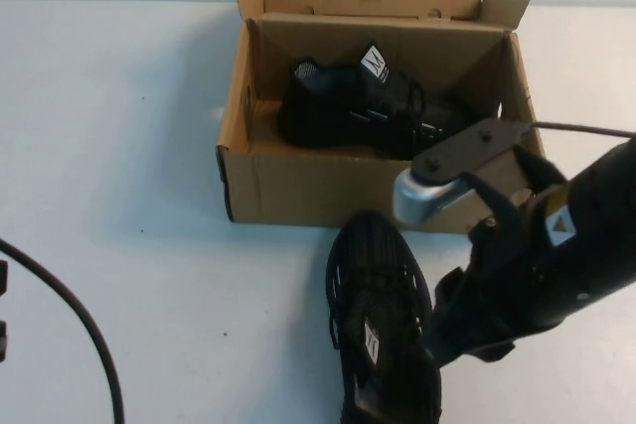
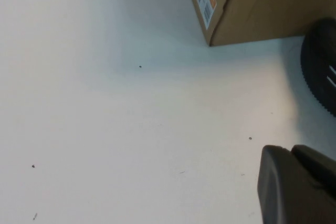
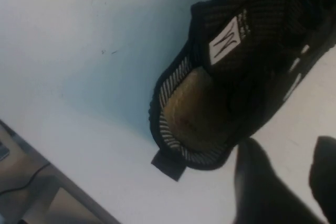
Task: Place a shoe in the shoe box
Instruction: Pick up the shoe from the table
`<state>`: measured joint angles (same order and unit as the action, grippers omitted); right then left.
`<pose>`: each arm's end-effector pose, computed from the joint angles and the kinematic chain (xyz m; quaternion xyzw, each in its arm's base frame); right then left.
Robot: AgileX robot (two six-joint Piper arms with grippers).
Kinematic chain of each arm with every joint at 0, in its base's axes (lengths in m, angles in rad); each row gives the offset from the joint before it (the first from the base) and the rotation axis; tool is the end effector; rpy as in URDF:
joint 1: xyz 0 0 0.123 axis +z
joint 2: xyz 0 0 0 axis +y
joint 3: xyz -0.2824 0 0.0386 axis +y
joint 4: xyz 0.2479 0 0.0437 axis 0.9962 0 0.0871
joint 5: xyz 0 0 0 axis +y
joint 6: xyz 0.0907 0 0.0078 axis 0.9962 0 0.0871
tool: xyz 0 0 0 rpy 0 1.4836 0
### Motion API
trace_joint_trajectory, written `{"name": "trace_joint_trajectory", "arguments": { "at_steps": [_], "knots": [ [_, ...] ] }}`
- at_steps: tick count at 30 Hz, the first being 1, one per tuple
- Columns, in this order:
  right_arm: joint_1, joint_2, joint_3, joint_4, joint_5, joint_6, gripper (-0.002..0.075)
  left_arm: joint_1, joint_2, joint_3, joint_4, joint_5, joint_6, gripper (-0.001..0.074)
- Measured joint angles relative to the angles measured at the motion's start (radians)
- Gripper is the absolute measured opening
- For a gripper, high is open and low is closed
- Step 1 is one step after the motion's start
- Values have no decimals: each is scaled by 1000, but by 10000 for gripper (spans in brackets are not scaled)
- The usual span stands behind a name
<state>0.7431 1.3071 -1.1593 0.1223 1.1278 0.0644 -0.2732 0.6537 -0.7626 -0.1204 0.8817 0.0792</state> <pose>0.1767 0.1760 0.3285 -0.3118 0.9291 0.1289 0.1512 0.1049 -0.0382 0.3385 0.1437 0.8906 -0.0995 0.4199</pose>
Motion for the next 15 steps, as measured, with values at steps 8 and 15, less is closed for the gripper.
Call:
{"name": "trace_joint_trajectory", "arguments": {
  "at_steps": [8, 15],
  "knots": [
    [12, 162, 0, -16, -18, 41, 368, 0, 9, -1, 0, 2, 0, -1],
    [12, 276, 0, -45, -26, 113, 376, 0, 9, -1, 0, 2, 2, -1]
  ]
}}
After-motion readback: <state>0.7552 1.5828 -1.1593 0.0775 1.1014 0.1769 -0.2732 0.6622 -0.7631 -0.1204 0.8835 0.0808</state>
